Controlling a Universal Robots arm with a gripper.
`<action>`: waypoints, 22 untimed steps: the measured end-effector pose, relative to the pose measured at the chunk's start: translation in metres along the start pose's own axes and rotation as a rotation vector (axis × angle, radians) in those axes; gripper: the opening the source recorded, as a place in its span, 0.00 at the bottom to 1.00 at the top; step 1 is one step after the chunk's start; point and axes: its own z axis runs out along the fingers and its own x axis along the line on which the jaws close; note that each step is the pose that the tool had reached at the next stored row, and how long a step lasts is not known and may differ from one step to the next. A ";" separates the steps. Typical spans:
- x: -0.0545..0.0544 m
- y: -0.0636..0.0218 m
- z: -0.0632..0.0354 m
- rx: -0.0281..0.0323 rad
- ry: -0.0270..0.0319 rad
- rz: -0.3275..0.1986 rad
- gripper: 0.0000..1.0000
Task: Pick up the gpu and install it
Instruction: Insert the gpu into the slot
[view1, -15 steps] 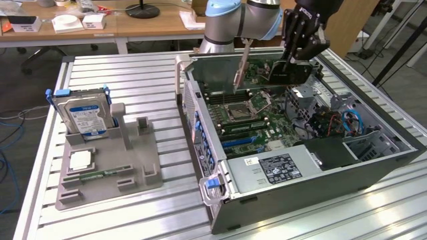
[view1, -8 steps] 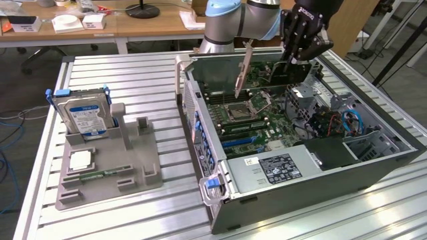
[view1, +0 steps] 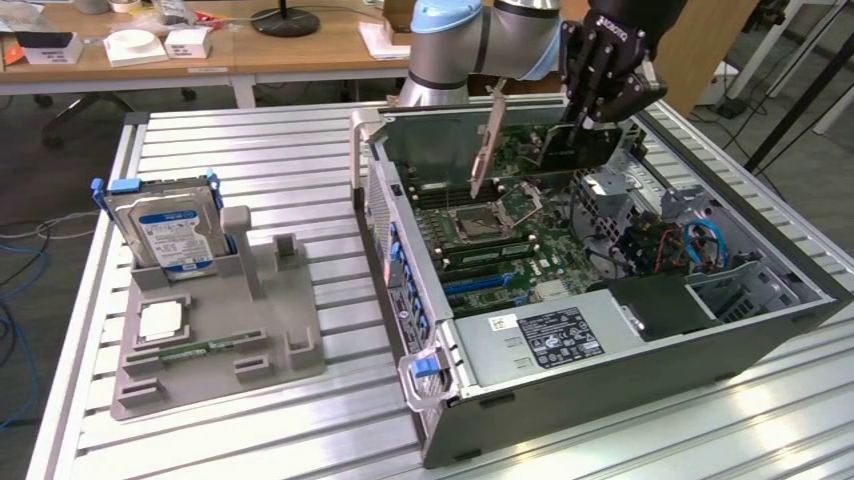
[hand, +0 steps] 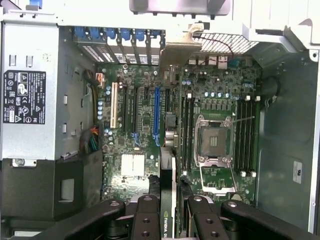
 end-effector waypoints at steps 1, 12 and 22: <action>0.000 0.0000 0.0011 0.0021 -0.0001 0.000 0.26; 0.000 -0.0005 0.0137 0.0250 -0.0003 0.032 0.26; 0.000 -0.0006 0.0163 0.0267 -0.0018 0.074 0.26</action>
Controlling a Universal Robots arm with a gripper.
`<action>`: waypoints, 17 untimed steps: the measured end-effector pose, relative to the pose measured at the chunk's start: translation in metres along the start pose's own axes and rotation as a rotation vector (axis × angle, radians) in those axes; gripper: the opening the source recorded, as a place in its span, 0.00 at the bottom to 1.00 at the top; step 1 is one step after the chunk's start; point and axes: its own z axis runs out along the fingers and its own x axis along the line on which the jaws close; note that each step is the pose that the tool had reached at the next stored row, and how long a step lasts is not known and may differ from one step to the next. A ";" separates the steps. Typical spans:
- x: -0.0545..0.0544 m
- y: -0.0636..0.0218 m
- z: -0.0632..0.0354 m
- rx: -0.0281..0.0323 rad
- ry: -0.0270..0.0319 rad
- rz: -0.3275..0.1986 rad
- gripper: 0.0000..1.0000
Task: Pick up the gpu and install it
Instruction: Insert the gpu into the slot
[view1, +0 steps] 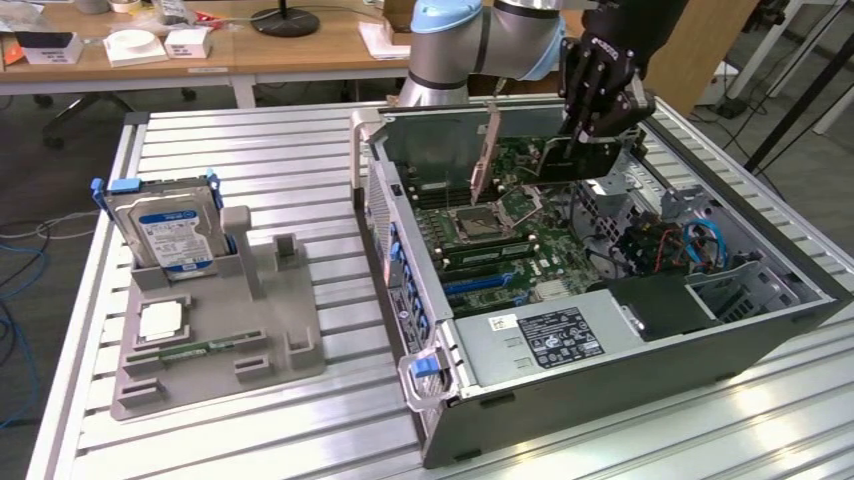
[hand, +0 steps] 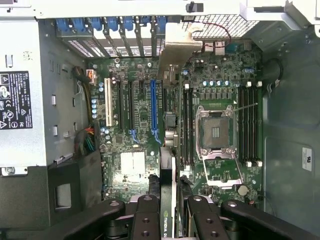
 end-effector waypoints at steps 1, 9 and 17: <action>0.000 0.0000 0.0006 0.0003 0.0001 0.000 0.26; 0.000 -0.0001 0.0070 0.0030 0.0001 0.000 0.26; 0.000 -0.0001 0.0093 0.0036 -0.0001 0.000 0.26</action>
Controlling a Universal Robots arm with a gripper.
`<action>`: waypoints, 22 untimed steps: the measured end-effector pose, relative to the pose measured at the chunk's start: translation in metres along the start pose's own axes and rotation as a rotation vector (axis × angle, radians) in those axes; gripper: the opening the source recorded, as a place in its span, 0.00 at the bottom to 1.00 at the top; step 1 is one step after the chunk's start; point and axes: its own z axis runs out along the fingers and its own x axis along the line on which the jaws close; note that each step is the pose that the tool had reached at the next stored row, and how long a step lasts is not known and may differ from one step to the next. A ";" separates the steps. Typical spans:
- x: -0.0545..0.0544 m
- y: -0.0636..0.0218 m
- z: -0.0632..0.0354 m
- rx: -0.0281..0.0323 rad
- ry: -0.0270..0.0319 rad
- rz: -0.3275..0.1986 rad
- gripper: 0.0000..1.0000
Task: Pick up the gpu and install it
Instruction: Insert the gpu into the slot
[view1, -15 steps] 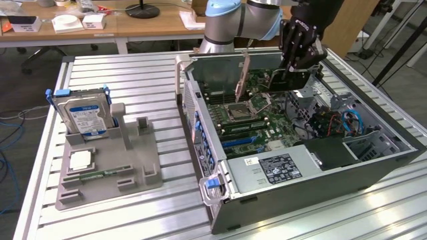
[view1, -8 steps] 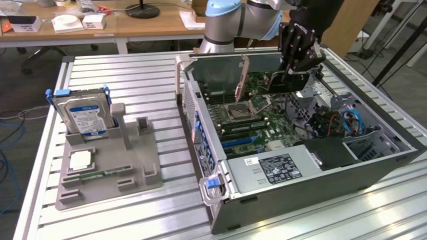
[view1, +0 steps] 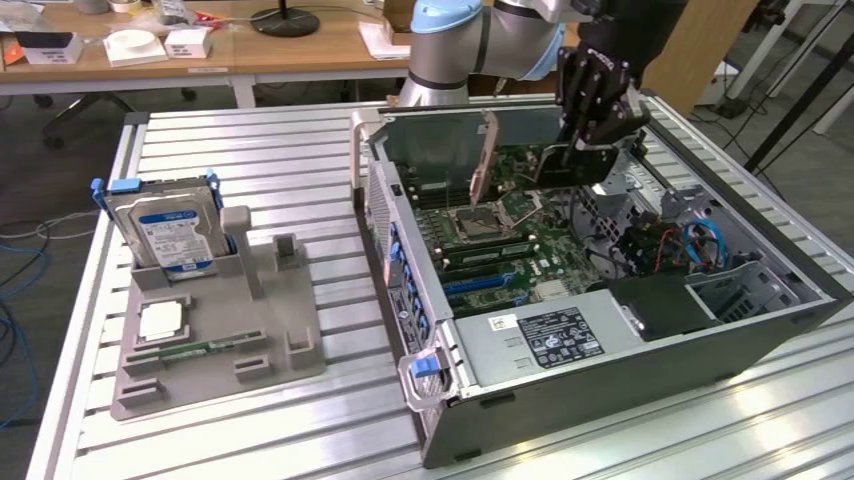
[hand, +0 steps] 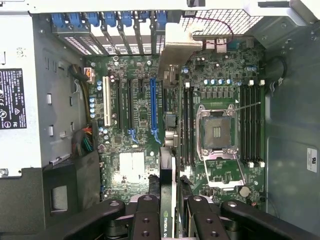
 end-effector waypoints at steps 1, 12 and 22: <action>0.000 0.0000 0.0004 0.0001 0.0001 0.000 0.26; 0.000 0.0000 0.0058 0.0013 0.0001 0.000 0.26; 0.000 0.0000 0.0075 0.0017 -0.0001 0.000 0.26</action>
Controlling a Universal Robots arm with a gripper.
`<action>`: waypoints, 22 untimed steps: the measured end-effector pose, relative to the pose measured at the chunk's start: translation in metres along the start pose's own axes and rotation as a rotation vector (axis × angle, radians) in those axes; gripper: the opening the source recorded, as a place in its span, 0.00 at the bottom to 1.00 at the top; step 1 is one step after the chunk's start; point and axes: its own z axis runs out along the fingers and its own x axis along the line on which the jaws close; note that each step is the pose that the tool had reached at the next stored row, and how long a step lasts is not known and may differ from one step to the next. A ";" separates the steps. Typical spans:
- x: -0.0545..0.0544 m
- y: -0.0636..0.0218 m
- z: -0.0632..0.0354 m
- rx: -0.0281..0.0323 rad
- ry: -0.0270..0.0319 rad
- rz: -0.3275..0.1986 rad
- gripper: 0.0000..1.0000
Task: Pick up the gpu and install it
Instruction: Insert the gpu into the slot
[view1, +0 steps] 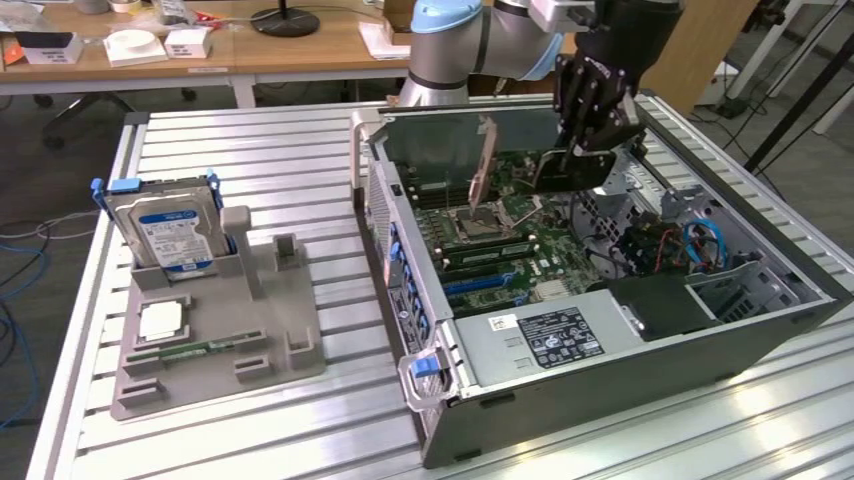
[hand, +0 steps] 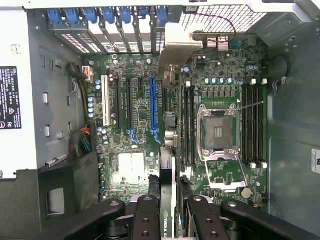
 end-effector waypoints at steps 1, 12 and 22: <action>0.000 0.0000 0.0007 0.0002 0.0000 0.000 0.26; 0.000 0.0004 0.0102 0.0011 0.0001 0.000 0.26; 0.000 0.0008 0.0184 0.0012 0.0000 0.000 0.26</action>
